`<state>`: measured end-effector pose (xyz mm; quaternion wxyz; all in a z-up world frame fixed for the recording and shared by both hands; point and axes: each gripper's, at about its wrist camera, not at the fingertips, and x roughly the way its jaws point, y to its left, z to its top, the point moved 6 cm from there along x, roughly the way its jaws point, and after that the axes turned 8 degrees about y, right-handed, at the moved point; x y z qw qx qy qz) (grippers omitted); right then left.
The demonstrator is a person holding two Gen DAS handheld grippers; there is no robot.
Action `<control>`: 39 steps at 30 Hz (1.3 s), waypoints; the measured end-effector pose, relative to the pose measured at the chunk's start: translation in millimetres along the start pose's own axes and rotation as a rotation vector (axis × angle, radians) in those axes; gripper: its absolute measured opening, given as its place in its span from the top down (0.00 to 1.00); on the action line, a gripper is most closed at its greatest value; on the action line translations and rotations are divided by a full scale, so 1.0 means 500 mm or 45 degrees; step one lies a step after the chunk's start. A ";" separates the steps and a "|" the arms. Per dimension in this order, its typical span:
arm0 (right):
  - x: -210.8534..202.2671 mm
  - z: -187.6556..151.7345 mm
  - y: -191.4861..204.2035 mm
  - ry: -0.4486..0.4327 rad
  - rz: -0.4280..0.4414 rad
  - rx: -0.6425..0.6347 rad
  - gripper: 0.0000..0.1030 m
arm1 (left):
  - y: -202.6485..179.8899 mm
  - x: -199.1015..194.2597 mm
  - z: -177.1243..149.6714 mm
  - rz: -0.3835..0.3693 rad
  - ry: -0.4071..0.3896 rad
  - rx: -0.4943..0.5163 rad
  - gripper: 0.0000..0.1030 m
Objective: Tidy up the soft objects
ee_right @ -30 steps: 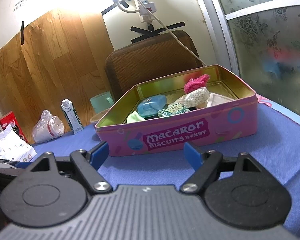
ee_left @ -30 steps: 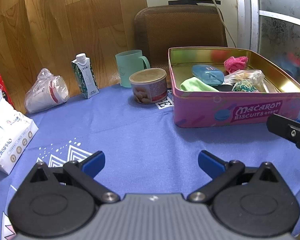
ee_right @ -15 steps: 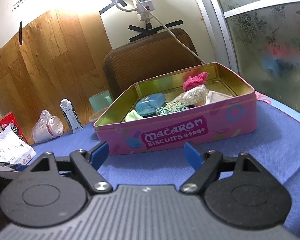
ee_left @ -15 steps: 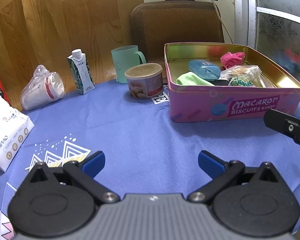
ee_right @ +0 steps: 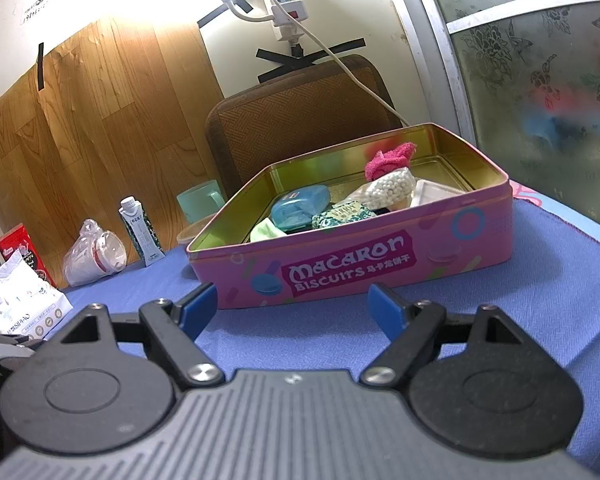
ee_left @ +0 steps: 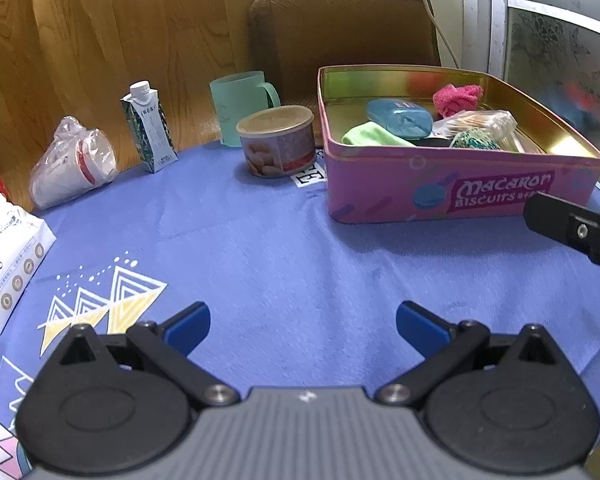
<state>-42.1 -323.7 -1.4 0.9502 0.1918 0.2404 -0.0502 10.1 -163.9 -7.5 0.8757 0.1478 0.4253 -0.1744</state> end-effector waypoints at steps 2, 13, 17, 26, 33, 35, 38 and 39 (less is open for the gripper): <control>0.001 0.001 -0.001 0.001 0.001 -0.001 0.18 | -0.004 0.001 -0.002 0.003 0.004 0.005 0.00; 0.002 -0.001 -0.004 0.003 -0.003 0.009 0.18 | -0.012 0.006 -0.005 -0.013 0.030 0.015 0.00; 0.003 -0.002 -0.005 0.002 -0.007 0.018 0.18 | -0.016 0.008 -0.008 -0.019 0.040 0.027 0.00; 0.003 -0.005 -0.008 0.006 -0.010 0.029 0.18 | -0.020 0.012 -0.013 -0.034 0.072 0.036 0.00; 0.003 -0.006 -0.008 0.006 -0.011 0.031 0.17 | -0.026 0.013 -0.017 -0.032 0.086 0.047 0.00; 0.003 -0.006 -0.008 0.006 -0.012 0.032 0.17 | -0.025 0.014 -0.017 -0.037 0.091 0.045 0.00; 0.004 -0.005 -0.008 0.007 -0.011 0.032 0.17 | -0.024 0.015 -0.018 -0.040 0.094 0.046 0.00; 0.003 -0.006 -0.009 0.007 -0.011 0.034 0.17 | -0.025 0.015 -0.018 -0.040 0.095 0.048 0.00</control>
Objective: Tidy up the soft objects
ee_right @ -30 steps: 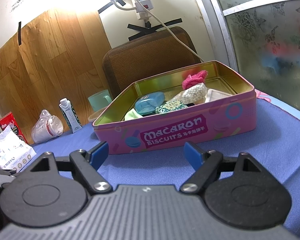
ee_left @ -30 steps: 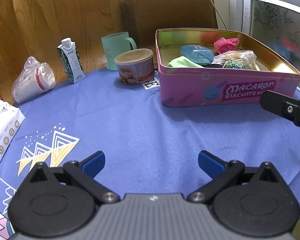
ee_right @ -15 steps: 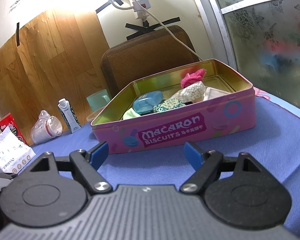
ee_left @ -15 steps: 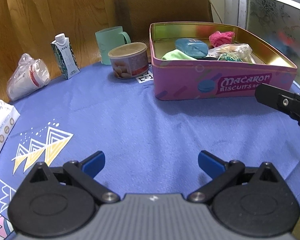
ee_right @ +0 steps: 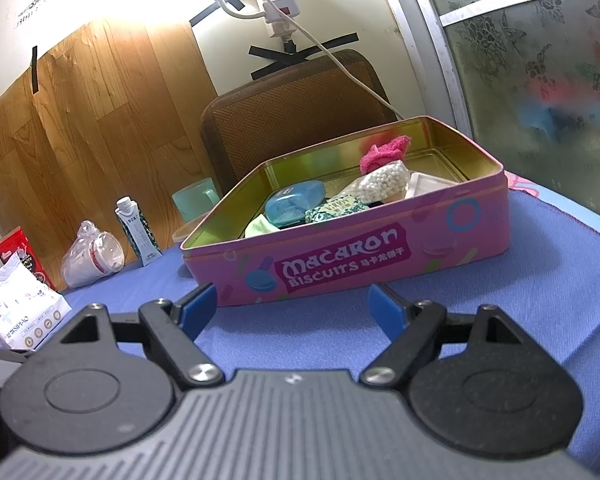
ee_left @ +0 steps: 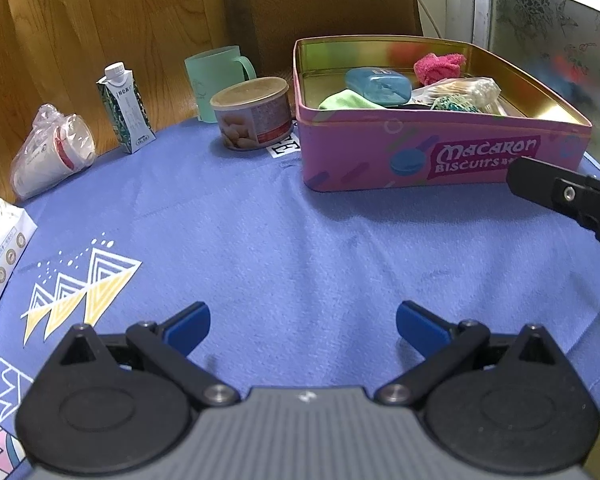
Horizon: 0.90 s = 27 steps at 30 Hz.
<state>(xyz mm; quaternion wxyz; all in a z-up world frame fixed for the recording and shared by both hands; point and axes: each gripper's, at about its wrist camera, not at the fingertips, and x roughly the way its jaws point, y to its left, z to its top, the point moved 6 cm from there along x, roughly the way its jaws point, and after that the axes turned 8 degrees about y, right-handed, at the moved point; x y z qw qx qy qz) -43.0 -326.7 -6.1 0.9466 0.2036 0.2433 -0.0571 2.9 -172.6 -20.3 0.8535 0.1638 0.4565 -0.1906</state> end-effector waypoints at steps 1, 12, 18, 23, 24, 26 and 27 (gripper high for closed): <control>0.000 -0.001 0.000 0.000 -0.001 0.002 0.17 | -0.001 0.000 0.000 -0.001 0.001 0.002 0.00; -0.001 -0.002 -0.003 0.002 -0.002 0.005 0.17 | -0.007 0.005 -0.004 -0.029 0.027 0.013 0.00; -0.001 -0.004 -0.003 0.002 -0.004 0.008 0.17 | -0.009 0.006 -0.006 -0.048 0.042 0.018 0.00; 0.000 -0.003 -0.004 0.002 -0.004 0.007 0.17 | -0.012 0.007 -0.007 -0.058 0.048 0.019 0.00; 0.000 -0.003 -0.004 0.002 -0.004 0.008 0.17 | -0.013 0.007 -0.007 -0.059 0.048 0.019 0.00; 0.000 -0.003 -0.004 0.002 -0.003 0.008 0.17 | -0.013 0.007 -0.007 -0.061 0.050 0.019 0.00; 0.000 -0.004 -0.004 0.002 -0.003 0.008 0.17 | -0.013 0.007 -0.008 -0.061 0.050 0.019 0.00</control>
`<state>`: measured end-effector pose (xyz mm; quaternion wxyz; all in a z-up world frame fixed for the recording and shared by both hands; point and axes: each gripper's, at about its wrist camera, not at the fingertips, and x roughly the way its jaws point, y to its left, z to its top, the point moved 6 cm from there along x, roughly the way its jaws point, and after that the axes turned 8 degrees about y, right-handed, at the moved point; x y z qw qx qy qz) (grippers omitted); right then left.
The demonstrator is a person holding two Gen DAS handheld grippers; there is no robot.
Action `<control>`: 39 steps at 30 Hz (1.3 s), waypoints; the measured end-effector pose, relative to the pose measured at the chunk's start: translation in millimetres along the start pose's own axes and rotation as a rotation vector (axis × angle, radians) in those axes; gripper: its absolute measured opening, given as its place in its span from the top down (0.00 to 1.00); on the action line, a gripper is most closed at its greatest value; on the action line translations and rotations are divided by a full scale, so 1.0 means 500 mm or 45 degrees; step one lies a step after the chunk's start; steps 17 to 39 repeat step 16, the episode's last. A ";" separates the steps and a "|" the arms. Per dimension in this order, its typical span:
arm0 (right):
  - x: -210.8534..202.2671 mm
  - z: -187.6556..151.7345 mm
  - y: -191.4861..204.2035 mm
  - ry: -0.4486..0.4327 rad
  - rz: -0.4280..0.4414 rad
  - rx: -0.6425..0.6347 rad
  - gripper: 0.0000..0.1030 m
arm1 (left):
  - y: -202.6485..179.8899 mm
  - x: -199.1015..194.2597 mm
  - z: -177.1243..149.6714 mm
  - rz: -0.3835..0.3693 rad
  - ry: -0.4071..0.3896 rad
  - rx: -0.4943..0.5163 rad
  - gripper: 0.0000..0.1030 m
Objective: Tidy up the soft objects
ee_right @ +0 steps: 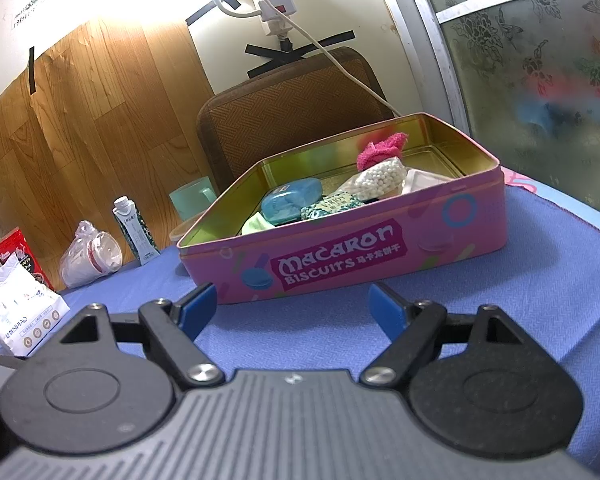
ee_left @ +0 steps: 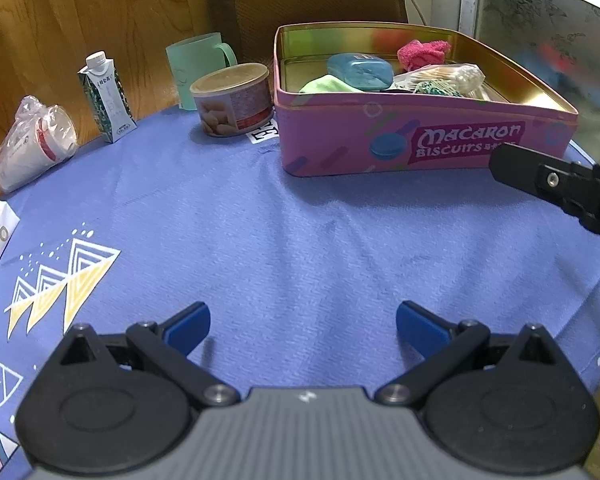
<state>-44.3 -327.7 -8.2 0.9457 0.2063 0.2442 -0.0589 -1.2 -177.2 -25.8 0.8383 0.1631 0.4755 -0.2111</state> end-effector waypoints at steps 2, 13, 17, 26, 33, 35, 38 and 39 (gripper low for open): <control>0.000 0.000 0.000 0.001 0.001 -0.001 0.17 | 0.000 0.000 0.000 0.000 0.001 -0.001 0.00; 0.000 -0.001 -0.001 0.001 -0.002 0.002 0.17 | -0.007 -0.002 -0.002 -0.034 -0.015 0.017 0.00; 0.000 -0.001 -0.001 0.001 -0.002 0.003 0.17 | -0.012 -0.005 -0.001 -0.030 -0.025 0.034 0.00; 0.000 -0.001 -0.001 0.001 -0.002 0.003 0.17 | -0.012 -0.005 -0.001 -0.030 -0.025 0.034 0.00; 0.000 -0.001 -0.001 0.001 -0.002 0.003 0.17 | -0.012 -0.005 -0.001 -0.030 -0.025 0.034 0.00; 0.000 -0.001 -0.001 0.001 -0.002 0.003 0.17 | -0.012 -0.005 -0.001 -0.030 -0.025 0.034 0.00; 0.000 -0.001 -0.001 0.001 -0.002 0.003 0.17 | -0.012 -0.005 -0.001 -0.030 -0.025 0.034 0.00; 0.000 -0.001 -0.001 0.001 -0.002 0.003 0.17 | -0.012 -0.005 -0.001 -0.030 -0.025 0.034 0.00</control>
